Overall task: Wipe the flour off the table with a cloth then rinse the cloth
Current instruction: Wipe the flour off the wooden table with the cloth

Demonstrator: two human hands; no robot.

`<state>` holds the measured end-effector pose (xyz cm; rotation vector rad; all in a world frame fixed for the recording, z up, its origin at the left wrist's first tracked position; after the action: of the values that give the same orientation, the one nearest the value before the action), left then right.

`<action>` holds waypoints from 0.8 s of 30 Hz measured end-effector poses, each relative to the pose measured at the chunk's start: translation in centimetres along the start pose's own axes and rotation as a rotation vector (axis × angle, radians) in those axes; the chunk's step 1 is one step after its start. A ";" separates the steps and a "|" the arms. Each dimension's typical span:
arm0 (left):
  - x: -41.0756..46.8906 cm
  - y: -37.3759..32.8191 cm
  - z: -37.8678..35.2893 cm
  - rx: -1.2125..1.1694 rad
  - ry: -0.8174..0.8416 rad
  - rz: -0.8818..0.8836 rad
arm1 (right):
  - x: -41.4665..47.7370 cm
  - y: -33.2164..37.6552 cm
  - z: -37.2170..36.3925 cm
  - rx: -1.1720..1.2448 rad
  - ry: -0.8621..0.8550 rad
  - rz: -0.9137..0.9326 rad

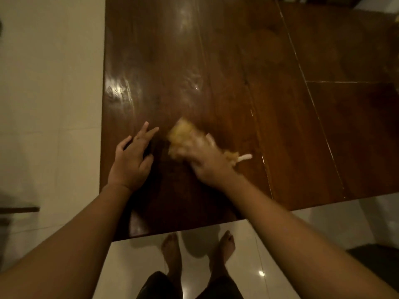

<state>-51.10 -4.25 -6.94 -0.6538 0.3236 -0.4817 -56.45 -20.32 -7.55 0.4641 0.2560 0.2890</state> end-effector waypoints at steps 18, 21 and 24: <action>0.5 0.2 -0.6 0.153 0.047 0.073 | 0.1 -6.2 3.5 -0.008 -0.092 -0.465; 0.5 0.2 -0.5 0.150 0.035 0.086 | 0.3 -1.2 0.8 -0.115 0.109 -0.127; 0.5 0.3 -0.4 0.158 0.038 0.112 | -3.6 -3.9 1.2 -0.062 0.024 -0.217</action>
<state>-50.77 -4.54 -7.48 -0.4708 0.3527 -0.4080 -58.60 -25.37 -7.70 0.3684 0.3172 0.0903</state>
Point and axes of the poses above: each hand's wrist, its own x-axis towards the middle knuckle, its own z-axis out of the back of the hand, y = z × x, the point moved 10 cm from there along x, towards the middle knuckle, and after that the axes turned 9 degrees about y, right-handed, at the moved point
